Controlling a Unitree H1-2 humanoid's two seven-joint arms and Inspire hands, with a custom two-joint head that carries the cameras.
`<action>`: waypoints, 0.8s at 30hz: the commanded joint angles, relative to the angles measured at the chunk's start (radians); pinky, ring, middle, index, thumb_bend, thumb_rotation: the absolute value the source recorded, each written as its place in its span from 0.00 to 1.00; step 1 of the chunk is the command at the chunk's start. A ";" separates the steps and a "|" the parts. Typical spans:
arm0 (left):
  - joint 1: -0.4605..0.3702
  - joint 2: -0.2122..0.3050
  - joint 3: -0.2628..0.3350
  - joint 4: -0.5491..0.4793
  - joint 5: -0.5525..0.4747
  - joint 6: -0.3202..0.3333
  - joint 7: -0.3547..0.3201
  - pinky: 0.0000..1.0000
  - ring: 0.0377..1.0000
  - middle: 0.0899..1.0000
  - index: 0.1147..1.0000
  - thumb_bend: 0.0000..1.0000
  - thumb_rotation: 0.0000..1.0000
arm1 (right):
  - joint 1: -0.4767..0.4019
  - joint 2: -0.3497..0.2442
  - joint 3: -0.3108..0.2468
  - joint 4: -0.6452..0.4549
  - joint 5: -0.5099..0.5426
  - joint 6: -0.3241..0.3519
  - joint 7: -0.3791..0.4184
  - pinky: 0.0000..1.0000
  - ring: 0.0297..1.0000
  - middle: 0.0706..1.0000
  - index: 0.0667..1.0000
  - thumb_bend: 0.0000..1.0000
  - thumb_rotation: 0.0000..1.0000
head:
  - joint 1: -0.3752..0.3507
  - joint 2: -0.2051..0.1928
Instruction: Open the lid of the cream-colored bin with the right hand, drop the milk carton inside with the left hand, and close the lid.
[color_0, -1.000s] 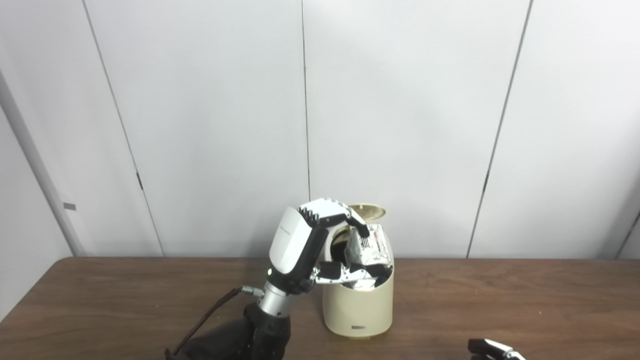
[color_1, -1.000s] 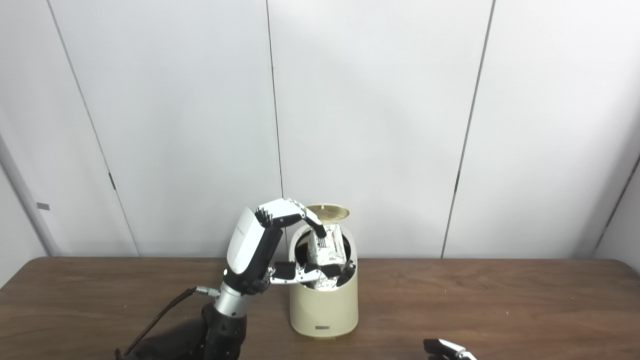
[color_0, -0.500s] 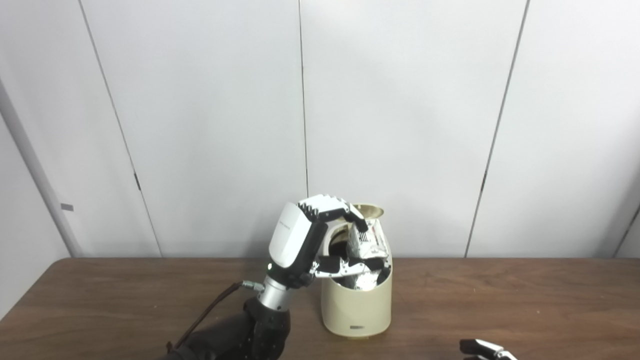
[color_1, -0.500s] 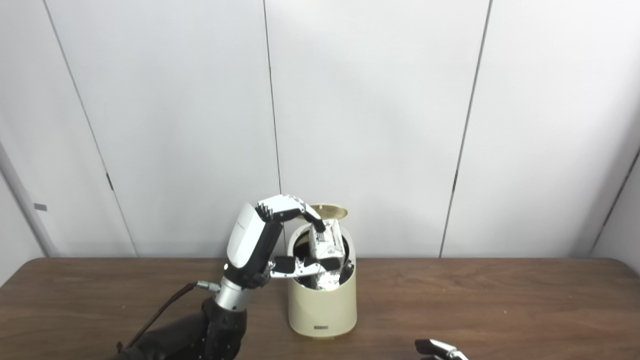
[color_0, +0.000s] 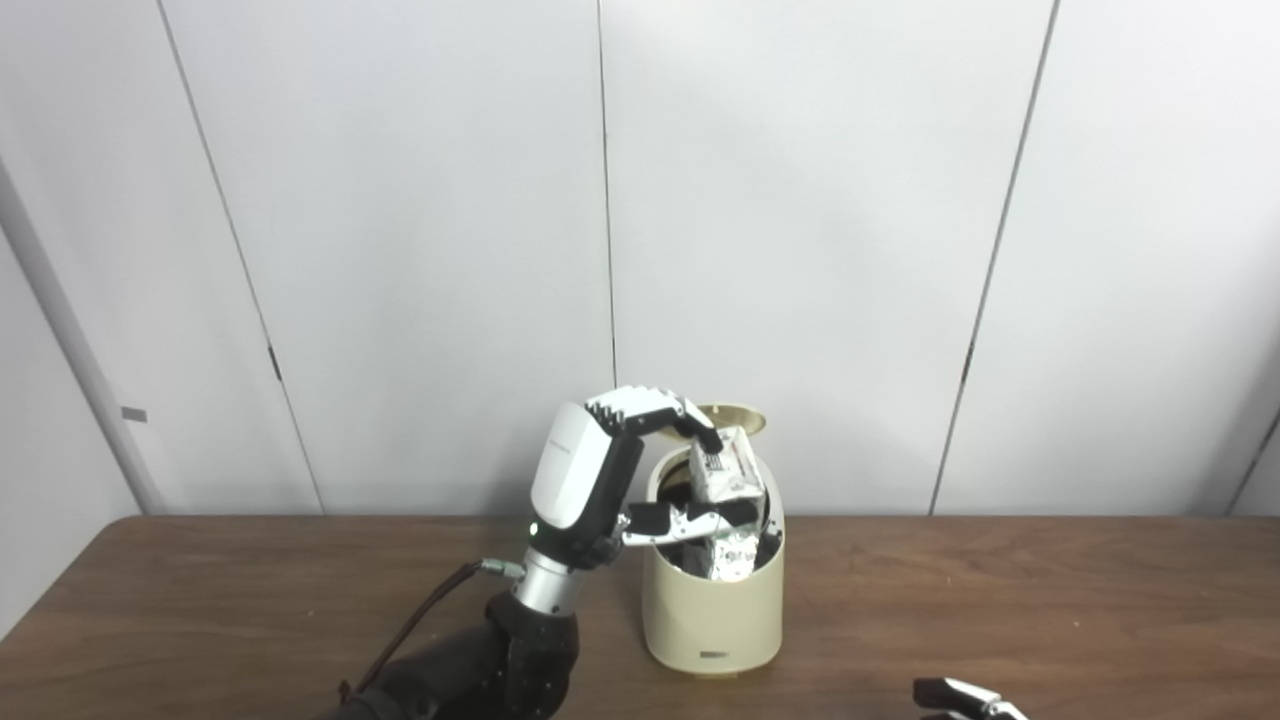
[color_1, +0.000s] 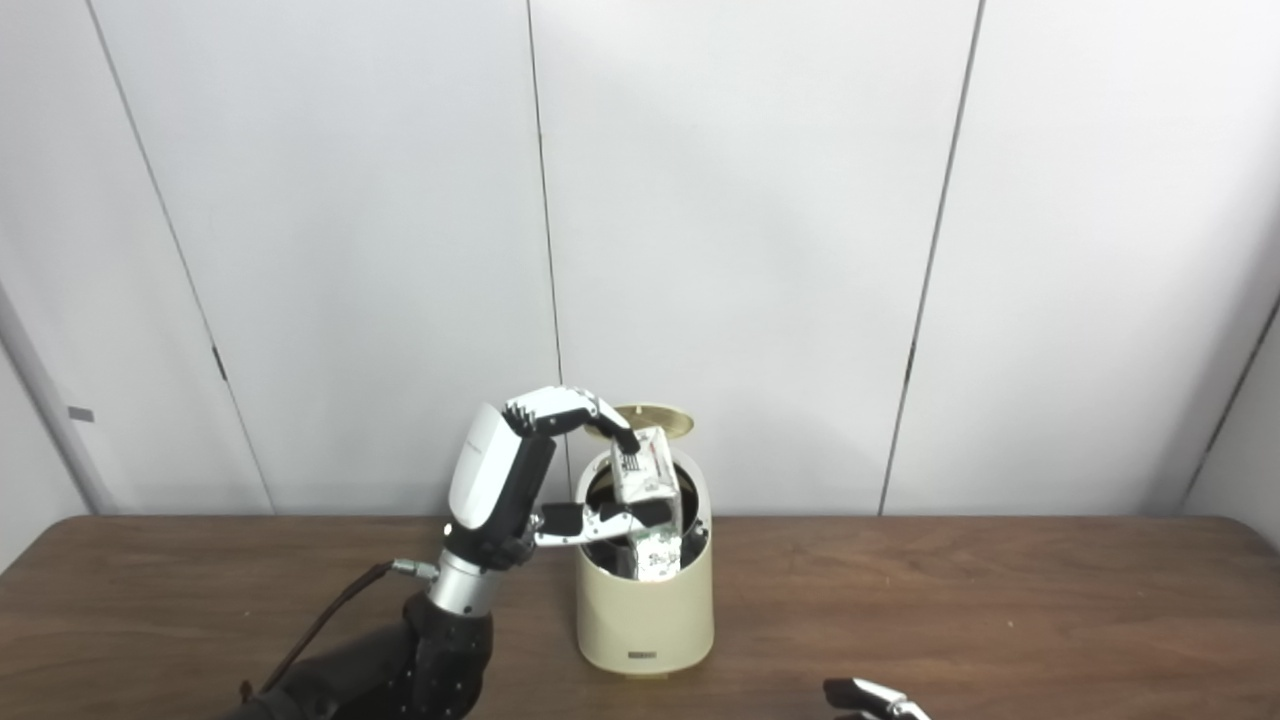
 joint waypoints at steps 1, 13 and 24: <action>-0.093 0.027 -0.007 0.017 0.040 0.015 0.033 0.50 0.47 0.42 0.38 0.50 0.00 | 0.189 0.050 0.013 -0.070 0.002 -0.040 -0.025 0.50 0.63 0.67 0.66 0.26 0.19 | -0.001 0.001; -0.131 0.042 0.001 0.066 0.182 0.015 0.085 0.48 0.46 0.43 0.38 0.50 0.00 | 0.187 0.054 0.019 -0.067 0.003 -0.046 -0.030 0.50 0.63 0.67 0.66 0.26 0.17 | -0.004 0.001; -0.132 0.049 0.037 0.052 0.277 0.015 0.085 0.47 0.47 0.43 0.37 0.50 0.00 | 0.187 0.046 0.020 -0.064 0.004 -0.049 -0.032 0.52 0.65 0.68 0.66 0.26 0.19 | -0.001 -0.001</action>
